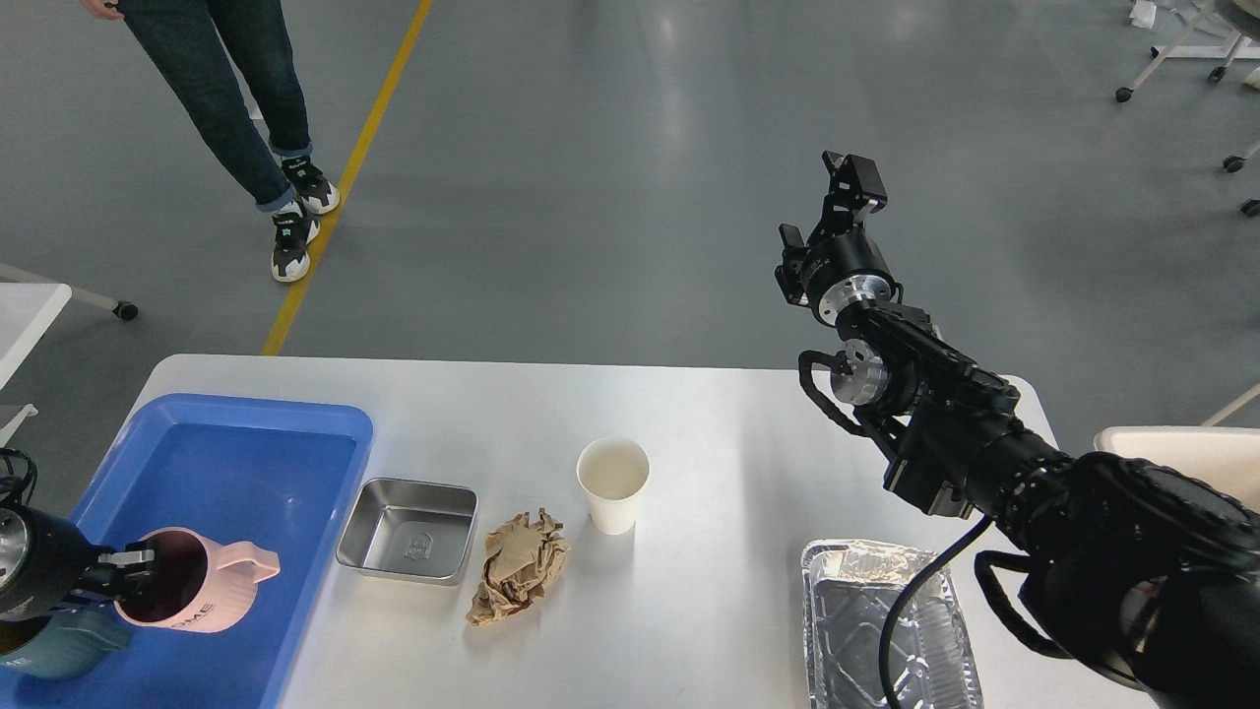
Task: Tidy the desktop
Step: 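Lower the pink mug into the blue tub and release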
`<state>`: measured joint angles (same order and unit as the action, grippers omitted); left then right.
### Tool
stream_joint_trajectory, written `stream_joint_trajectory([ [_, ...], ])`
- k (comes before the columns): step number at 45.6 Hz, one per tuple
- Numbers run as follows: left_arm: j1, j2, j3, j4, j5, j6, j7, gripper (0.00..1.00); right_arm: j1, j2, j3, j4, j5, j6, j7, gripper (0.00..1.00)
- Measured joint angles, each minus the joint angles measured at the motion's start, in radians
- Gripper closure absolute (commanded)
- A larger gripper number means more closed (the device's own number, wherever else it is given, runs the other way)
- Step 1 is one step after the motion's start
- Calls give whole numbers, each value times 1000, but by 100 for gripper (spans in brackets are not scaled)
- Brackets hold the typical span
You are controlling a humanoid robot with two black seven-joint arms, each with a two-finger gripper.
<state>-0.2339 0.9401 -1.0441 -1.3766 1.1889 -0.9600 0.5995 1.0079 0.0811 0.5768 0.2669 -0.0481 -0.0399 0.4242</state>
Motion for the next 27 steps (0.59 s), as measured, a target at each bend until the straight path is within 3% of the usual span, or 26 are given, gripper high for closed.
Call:
stream_joint_trajectory([
  [27, 8, -54, 58, 32, 19, 0, 49, 99, 1, 0, 0, 0, 0, 0, -1, 0],
])
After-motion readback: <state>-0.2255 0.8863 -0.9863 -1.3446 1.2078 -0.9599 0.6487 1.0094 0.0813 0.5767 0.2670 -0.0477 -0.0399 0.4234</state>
